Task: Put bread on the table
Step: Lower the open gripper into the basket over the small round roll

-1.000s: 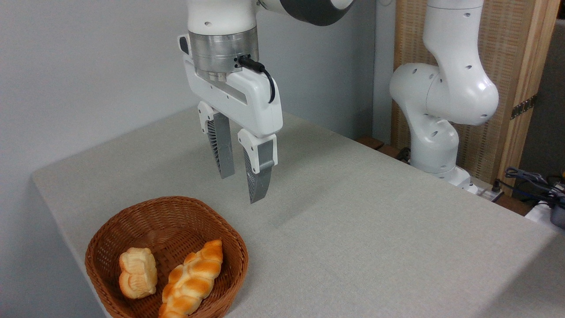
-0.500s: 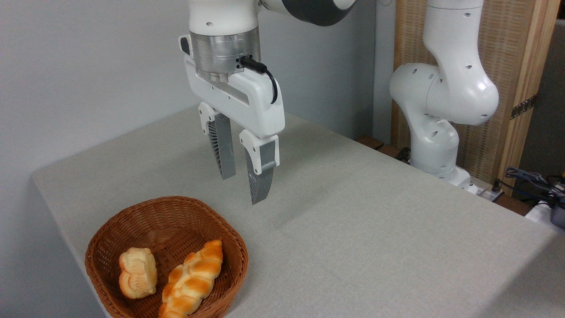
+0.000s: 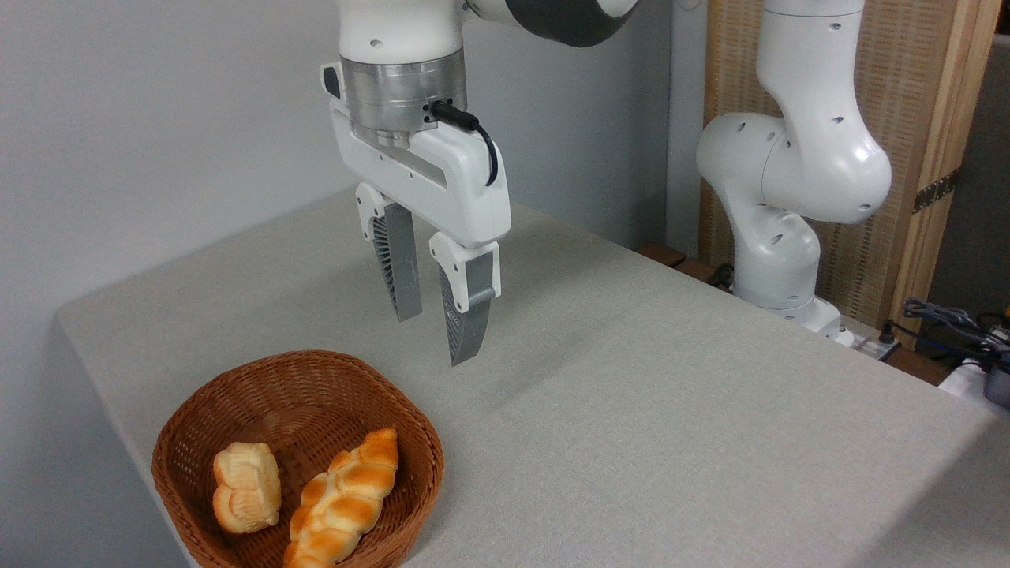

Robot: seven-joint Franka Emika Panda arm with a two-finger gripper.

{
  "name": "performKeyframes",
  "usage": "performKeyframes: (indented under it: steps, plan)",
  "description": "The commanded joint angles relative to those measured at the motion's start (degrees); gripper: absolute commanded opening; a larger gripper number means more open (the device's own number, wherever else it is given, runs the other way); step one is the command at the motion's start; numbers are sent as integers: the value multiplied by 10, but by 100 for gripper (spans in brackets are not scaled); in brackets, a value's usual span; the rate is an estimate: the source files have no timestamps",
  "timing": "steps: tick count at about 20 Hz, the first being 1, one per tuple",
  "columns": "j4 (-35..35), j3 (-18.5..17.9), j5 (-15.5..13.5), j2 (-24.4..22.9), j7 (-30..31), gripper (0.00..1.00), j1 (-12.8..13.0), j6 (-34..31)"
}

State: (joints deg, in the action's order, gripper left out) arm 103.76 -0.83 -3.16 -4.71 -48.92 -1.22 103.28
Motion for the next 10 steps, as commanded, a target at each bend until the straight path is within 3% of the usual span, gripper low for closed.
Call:
performKeyframes:
  steps: [1, 4, 10]
  plan:
    - [-7, -3, -5, 7, -7, 100, 0, 49]
    - [-6, 6, -6, 24, -1, 100, 3, 112]
    - [-7, 7, -24, 53, 0, 100, 6, 176]
